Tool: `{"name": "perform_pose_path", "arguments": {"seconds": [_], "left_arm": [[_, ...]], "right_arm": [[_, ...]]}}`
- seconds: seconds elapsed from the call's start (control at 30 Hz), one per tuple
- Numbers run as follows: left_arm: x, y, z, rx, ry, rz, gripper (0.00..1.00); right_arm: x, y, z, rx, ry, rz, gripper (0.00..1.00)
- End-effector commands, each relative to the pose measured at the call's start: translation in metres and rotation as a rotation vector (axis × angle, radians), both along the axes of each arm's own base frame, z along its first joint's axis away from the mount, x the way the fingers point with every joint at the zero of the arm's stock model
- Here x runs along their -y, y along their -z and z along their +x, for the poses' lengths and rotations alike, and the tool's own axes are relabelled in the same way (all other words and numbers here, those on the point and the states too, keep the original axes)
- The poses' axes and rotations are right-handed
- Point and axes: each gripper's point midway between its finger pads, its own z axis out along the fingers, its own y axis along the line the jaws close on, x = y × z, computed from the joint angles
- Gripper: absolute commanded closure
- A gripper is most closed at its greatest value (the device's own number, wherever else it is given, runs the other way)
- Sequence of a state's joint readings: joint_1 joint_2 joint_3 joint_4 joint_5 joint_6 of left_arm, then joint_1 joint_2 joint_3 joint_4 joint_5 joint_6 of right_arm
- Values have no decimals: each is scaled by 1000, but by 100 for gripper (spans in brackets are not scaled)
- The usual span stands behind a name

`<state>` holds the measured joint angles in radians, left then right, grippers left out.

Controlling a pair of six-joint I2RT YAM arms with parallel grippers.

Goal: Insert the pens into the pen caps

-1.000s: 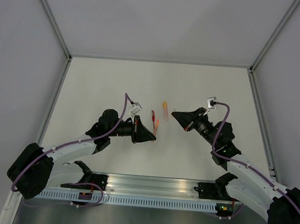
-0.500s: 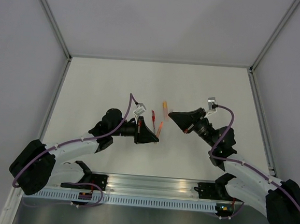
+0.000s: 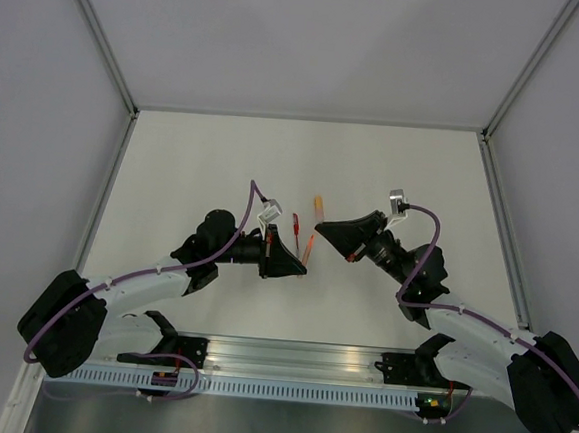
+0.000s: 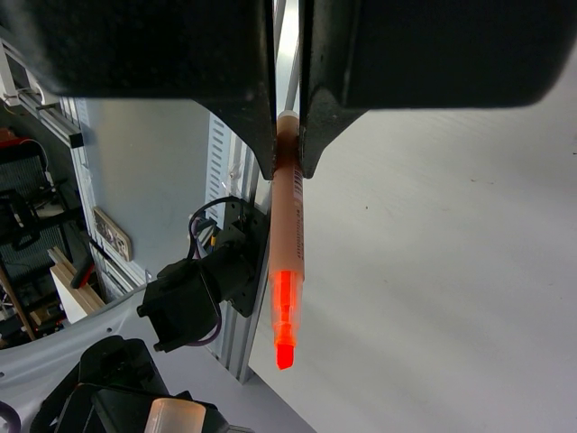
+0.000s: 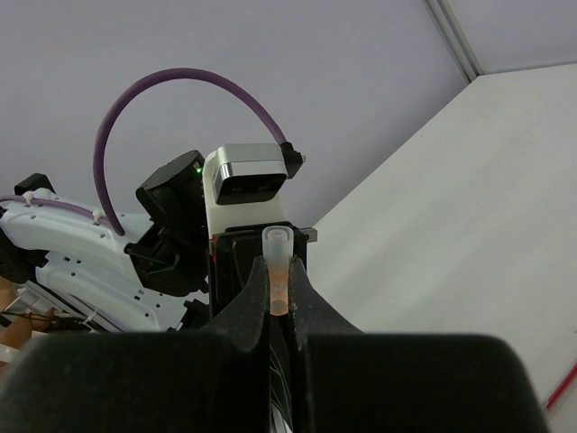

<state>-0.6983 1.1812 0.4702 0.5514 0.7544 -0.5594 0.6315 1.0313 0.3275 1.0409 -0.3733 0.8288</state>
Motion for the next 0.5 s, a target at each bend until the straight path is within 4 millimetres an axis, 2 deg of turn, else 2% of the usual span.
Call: {"name": "perform_pose_path", "arguments": {"seconds": [0.0, 0.47], "left_arm": [[3, -20, -1, 92, 28, -43, 98], [2, -23, -5, 106, 44, -62, 98]], "right_arm": [[0, -16, -3, 86, 4, 20, 100], [-3, -8, 2, 90, 20, -26, 100]]}}
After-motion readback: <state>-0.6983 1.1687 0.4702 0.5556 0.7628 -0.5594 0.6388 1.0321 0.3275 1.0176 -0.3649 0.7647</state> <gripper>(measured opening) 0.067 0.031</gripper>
